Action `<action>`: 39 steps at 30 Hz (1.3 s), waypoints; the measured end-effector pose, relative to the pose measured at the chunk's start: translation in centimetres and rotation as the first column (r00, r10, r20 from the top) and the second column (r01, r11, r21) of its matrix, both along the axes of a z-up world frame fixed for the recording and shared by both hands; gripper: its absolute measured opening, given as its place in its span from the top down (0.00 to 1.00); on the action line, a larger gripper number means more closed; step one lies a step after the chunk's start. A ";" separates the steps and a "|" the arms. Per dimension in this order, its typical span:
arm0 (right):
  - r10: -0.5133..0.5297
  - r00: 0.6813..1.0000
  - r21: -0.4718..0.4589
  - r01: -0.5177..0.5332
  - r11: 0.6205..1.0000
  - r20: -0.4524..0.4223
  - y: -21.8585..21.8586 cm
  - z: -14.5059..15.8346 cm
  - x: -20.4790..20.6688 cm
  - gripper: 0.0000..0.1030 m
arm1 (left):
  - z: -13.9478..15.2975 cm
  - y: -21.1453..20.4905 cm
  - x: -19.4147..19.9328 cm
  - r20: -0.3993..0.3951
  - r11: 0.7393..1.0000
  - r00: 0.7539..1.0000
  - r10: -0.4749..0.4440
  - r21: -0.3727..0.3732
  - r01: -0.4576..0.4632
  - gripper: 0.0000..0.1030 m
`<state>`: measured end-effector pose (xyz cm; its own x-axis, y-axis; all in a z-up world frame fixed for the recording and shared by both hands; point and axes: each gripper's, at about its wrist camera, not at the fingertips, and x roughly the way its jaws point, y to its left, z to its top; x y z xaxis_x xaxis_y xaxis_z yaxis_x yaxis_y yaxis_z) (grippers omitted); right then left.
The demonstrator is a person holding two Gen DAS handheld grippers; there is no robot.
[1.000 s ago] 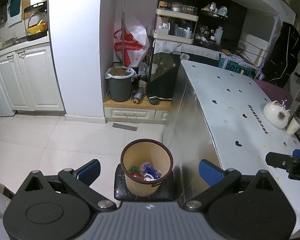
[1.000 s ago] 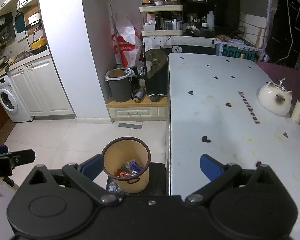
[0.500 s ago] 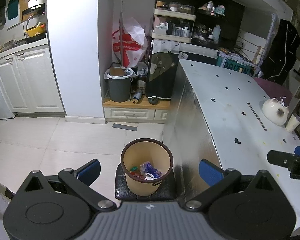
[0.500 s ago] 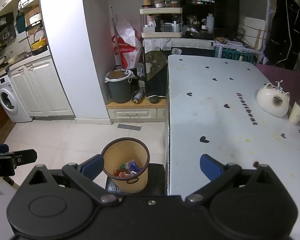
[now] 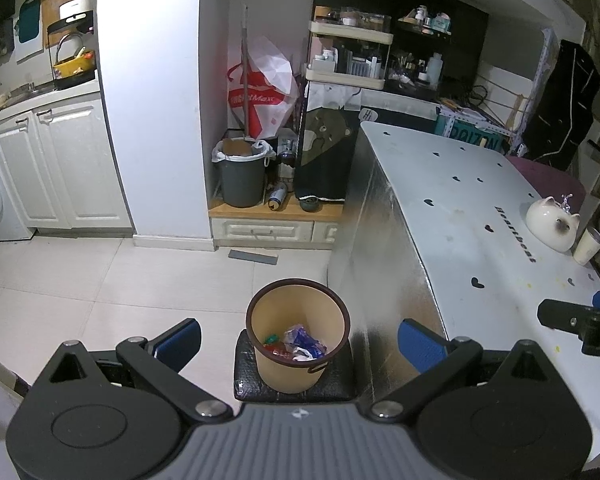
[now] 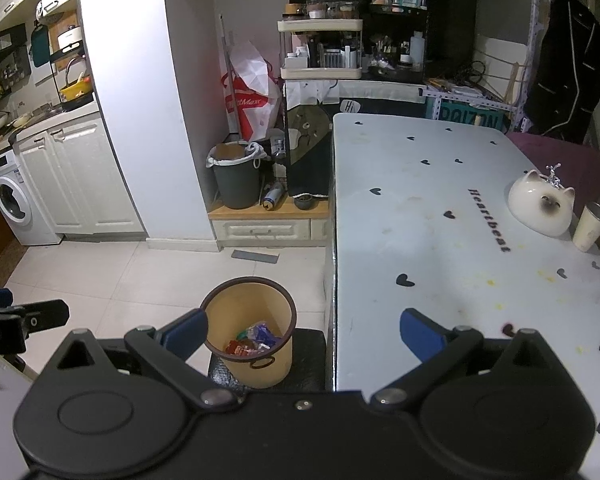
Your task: Collect trash
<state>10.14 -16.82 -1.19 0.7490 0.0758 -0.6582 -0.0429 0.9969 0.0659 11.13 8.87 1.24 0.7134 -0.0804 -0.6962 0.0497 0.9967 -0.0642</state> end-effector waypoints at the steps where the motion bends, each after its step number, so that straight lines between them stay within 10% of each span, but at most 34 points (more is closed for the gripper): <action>1: 0.000 1.000 -0.001 0.000 1.000 0.000 0.0 0.0 0.0 0.00 | 0.0 0.1 0.0 0.001 1.000 1.000 0.001 0.000 -0.001 0.00; 39: -0.011 1.000 0.002 0.011 1.000 0.011 1.0 0.7 -0.5 0.00 | 0.9 0.1 -0.1 0.013 1.000 1.000 -0.013 0.004 0.013 0.00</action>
<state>9.67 -15.85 -0.45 0.7571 0.0689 -0.6496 -0.0326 0.9972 0.0678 11.05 8.99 2.18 0.7211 -0.0874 -0.6873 0.0635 0.9962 -0.0601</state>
